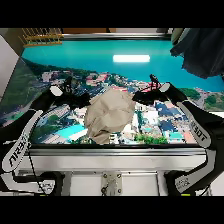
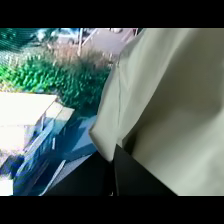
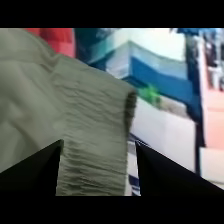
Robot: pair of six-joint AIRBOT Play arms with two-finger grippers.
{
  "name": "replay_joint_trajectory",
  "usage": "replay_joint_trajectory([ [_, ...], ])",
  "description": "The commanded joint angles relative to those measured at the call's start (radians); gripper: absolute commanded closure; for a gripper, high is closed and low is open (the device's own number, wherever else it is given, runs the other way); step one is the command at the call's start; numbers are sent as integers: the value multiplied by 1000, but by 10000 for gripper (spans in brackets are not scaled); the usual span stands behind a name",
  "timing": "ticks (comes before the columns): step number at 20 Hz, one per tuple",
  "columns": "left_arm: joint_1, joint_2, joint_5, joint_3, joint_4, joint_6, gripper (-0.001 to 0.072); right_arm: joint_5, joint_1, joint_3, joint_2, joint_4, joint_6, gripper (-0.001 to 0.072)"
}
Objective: Fold the clothes and pants, and hang the long-sleeved shirts on hangers.
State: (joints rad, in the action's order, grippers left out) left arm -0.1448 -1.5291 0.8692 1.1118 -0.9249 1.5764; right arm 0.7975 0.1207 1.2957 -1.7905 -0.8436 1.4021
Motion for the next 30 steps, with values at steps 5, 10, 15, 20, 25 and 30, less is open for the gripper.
replay_joint_trajectory([
  [5, 4, 35, -28, 2, -25, -2, 703, -56, 75, 58, -25, 60, -117, 697],
  [10, 45, 319, 71, 206, -183, -2, 703, 55, 18, 205, 298, -142, -159, 698],
  [15, 13, 656, 76, 437, -183, -2, 702, 79, -1, 262, 720, -140, -160, 698],
  [20, -50, 874, 62, 504, -182, 2, 703, 79, -1, 262, 997, -140, -81, 698],
  [25, -82, 949, 32, 504, -182, 2, 703, 115, 0, 262, 1118, -140, 24, 698],
  [30, -82, 870, 31, 504, -183, 2, 702, 338, 0, 261, 1106, -141, 185, 698],
])
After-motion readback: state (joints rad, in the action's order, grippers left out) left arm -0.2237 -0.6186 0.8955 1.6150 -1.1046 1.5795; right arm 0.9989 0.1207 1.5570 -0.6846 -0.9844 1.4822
